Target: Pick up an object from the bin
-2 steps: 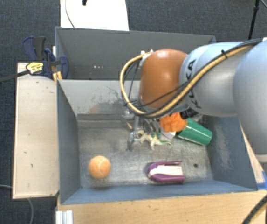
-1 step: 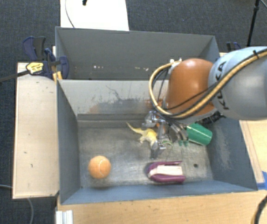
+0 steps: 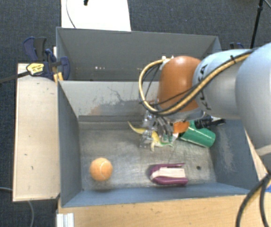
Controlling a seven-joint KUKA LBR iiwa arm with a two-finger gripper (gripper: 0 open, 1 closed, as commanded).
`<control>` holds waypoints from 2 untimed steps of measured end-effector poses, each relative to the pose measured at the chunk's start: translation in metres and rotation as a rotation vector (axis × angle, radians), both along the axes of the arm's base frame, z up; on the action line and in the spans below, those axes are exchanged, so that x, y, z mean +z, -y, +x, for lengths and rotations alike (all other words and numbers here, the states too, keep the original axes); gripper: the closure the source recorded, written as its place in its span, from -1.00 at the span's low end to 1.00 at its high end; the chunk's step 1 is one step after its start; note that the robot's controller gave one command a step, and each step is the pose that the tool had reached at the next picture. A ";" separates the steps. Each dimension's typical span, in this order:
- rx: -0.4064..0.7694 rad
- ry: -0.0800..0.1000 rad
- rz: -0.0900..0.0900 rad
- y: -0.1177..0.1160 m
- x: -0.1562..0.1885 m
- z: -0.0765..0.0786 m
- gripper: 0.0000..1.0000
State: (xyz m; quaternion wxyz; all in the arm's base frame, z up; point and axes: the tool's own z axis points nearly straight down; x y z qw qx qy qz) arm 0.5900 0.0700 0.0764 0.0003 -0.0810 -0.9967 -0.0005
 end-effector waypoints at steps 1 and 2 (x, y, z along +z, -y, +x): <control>-0.001 0.000 0.000 0.000 0.000 0.000 1.00; -0.041 0.004 0.000 -0.017 0.138 -0.011 1.00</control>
Offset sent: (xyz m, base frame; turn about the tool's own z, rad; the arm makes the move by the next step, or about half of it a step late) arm -0.0118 0.0169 0.1369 0.0425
